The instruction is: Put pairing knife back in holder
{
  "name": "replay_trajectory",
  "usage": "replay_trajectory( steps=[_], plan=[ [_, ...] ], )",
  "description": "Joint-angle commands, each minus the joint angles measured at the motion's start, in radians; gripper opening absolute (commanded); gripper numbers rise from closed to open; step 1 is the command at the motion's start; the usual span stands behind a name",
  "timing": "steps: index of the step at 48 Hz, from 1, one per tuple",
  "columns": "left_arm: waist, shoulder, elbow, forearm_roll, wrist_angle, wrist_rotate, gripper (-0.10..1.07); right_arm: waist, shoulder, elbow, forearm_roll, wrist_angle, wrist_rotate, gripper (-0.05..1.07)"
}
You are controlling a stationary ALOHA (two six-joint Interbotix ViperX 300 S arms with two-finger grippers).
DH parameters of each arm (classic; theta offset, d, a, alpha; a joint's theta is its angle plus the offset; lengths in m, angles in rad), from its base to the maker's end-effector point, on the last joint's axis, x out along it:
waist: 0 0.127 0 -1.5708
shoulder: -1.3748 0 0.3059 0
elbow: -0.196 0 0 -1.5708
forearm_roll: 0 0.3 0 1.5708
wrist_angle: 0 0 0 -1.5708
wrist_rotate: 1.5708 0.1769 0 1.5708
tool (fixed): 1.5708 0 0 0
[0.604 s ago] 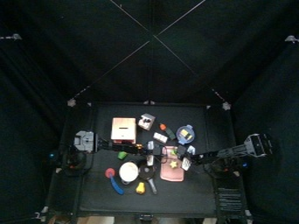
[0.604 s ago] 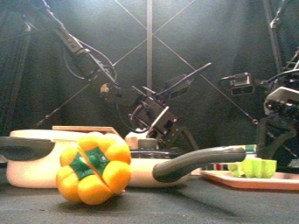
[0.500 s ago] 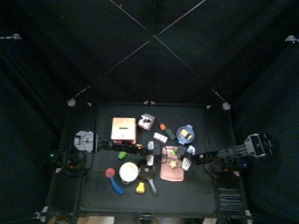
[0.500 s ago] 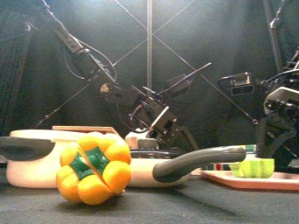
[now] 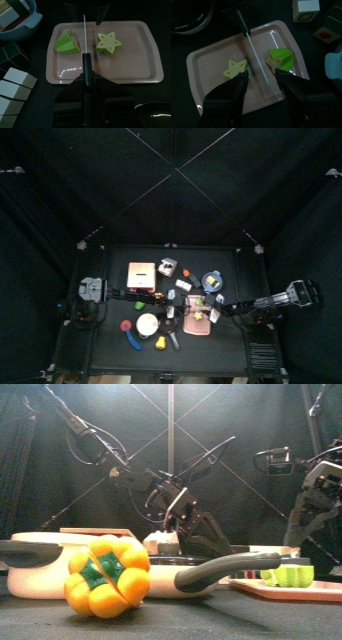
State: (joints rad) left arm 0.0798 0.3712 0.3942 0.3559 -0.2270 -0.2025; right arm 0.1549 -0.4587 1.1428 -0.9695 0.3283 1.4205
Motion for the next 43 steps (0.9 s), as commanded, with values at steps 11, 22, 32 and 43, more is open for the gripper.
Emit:
replay_trajectory(
  steps=[11,22,32,43],
  plan=[
    [-0.021,-0.078,0.002,-0.074,0.046,-0.003,0.45,0.021,-0.086,-0.015,0.017,0.046,0.002,0.84],
    [-0.051,-0.156,0.029,-0.15,0.124,-0.005,0.45,0.026,-0.126,-0.043,0.035,0.143,0.002,0.84],
    [-0.063,-0.235,0.061,-0.267,0.192,-0.005,0.45,0.026,-0.158,-0.072,0.041,0.199,0.002,0.84],
    [-0.061,-0.321,0.077,-0.337,0.324,-0.008,0.45,0.021,-0.199,-0.092,0.044,0.27,0.003,0.84]
  ],
)
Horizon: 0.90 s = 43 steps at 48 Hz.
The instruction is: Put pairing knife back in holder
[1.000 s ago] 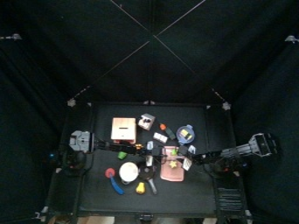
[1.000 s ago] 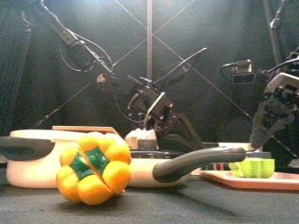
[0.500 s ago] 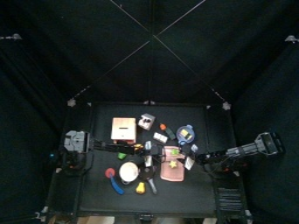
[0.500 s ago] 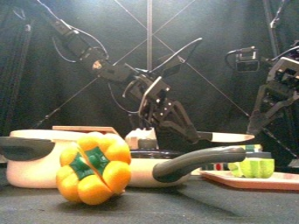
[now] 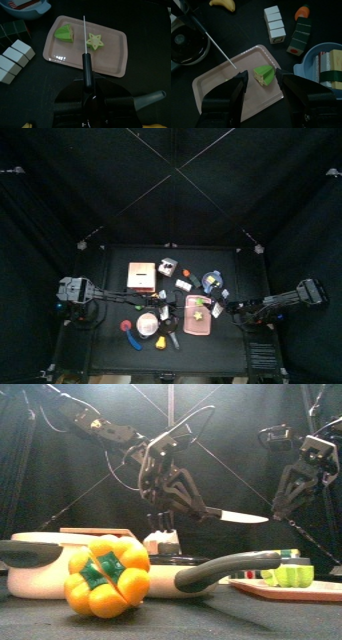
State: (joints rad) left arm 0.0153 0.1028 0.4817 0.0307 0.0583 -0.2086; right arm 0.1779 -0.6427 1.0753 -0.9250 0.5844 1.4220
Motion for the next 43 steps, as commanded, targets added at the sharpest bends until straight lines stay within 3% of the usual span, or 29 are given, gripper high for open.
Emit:
replay_trajectory(
  steps=[1,13,31,38,43],
  plan=[
    [0.002,-0.057,-0.011,-0.015,0.046,-0.002,0.45,-0.002,-0.017,-0.025,0.002,0.017,0.003,0.84],
    [0.012,-0.149,-0.011,-0.08,0.178,-0.003,0.45,-0.015,-0.006,-0.012,0.052,0.051,0.002,0.84],
    [0.037,-0.206,-0.049,-0.115,0.342,-0.021,0.45,-0.025,0.017,0.0,0.089,0.049,0.003,0.84],
    [0.067,-0.239,-0.064,-0.084,0.405,-0.091,0.45,-0.026,0.032,0.0,0.1,0.046,0.003,0.84],
    [0.077,-0.249,-0.083,-0.005,0.491,-0.173,0.45,-0.026,0.043,0.0,0.106,0.044,0.003,0.84]
  ],
)
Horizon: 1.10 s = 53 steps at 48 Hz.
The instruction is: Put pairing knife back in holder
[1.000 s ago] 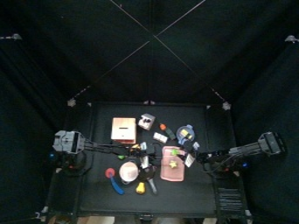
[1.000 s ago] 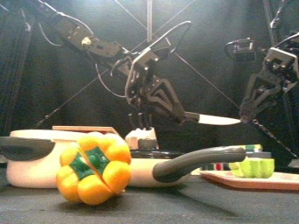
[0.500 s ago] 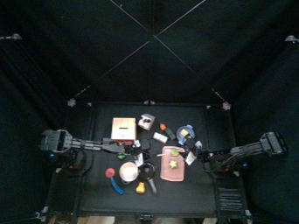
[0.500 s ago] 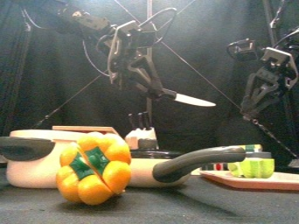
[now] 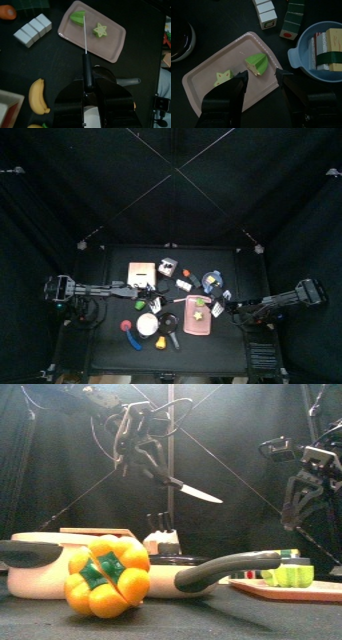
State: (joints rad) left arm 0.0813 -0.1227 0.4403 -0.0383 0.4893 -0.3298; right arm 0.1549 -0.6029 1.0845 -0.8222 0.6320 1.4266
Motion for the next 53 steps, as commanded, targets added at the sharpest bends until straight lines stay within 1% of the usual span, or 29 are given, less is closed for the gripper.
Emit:
replay_trajectory(
  steps=[1,5,6,10,11,15,19,22,27,34,40,44,48,53],
  plan=[
    [0.011,-0.021,-0.046,0.092,0.078,-0.069,0.45,-0.002,0.005,-0.009,0.003,-0.003,-0.002,0.84],
    [-0.002,-0.014,-0.069,0.207,0.149,-0.153,0.45,-0.003,0.014,-0.009,0.003,-0.005,-0.002,0.84],
    [-0.009,-0.012,-0.077,0.255,0.173,-0.19,0.45,-0.003,0.015,-0.009,0.003,-0.005,0.0,0.84],
    [-0.023,-0.012,-0.094,0.377,0.245,-0.29,0.45,-0.005,0.023,-0.011,0.003,-0.005,0.002,0.84],
    [-0.025,-0.014,-0.097,0.416,0.272,-0.328,0.45,-0.006,0.025,-0.009,0.005,-0.006,0.002,0.84],
    [-0.023,-0.02,-0.103,0.505,0.333,-0.443,0.45,-0.009,0.029,-0.012,0.005,-0.005,0.002,0.84],
    [-0.02,-0.025,-0.106,0.58,0.38,-0.535,0.45,-0.009,0.032,-0.012,0.005,-0.008,0.0,0.84],
    [-0.02,-0.026,-0.107,0.609,0.41,-0.555,0.45,-0.012,0.034,-0.011,0.005,-0.009,-0.002,0.84],
    [-0.014,-0.025,-0.114,0.584,0.433,-0.554,0.45,-0.017,0.035,-0.011,0.005,-0.011,-0.002,0.84],
    [0.049,-0.014,-0.112,0.509,0.439,-0.551,0.45,-0.023,0.037,-0.008,0.005,-0.012,-0.002,0.84],
    [0.078,-0.009,-0.114,0.474,0.44,-0.537,0.45,-0.028,0.044,-0.009,0.005,-0.015,-0.002,0.84],
    [0.104,-0.003,-0.13,0.44,0.44,-0.511,0.45,-0.031,0.051,-0.009,0.005,-0.02,-0.003,0.84],
    [0.138,0.006,-0.164,0.396,0.443,-0.472,0.45,-0.038,0.057,-0.009,0.005,-0.023,-0.003,0.84],
    [0.155,0.029,-0.225,0.327,0.479,-0.374,0.45,-0.043,0.067,-0.008,0.005,-0.031,-0.003,0.84]
  ],
)
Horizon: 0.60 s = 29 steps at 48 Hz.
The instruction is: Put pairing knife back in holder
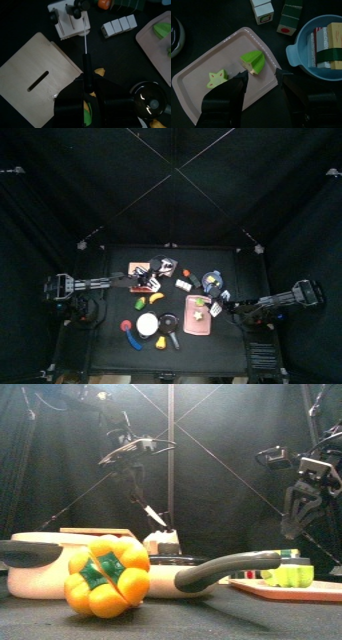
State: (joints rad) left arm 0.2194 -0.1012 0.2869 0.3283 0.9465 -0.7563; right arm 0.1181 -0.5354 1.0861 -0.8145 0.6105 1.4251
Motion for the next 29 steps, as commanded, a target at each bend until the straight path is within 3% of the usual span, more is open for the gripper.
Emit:
replay_trajectory(
  steps=[1,10,19,29],
  plan=[
    [0.017,0.014,-0.086,-0.051,0.029,0.072,0.45,-0.006,0.002,-0.011,-0.003,-0.012,-0.002,0.84],
    [0.035,0.104,-0.224,-0.137,0.183,0.207,0.46,-0.012,0.018,-0.012,-0.003,-0.032,-0.002,0.84],
    [0.043,0.189,-0.339,-0.126,0.321,0.221,0.46,-0.012,0.035,-0.009,-0.003,-0.048,0.0,0.84],
    [0.038,0.216,-0.383,-0.094,0.377,0.216,0.46,-0.012,0.052,-0.009,-0.003,-0.051,0.0,0.84]
  ],
)
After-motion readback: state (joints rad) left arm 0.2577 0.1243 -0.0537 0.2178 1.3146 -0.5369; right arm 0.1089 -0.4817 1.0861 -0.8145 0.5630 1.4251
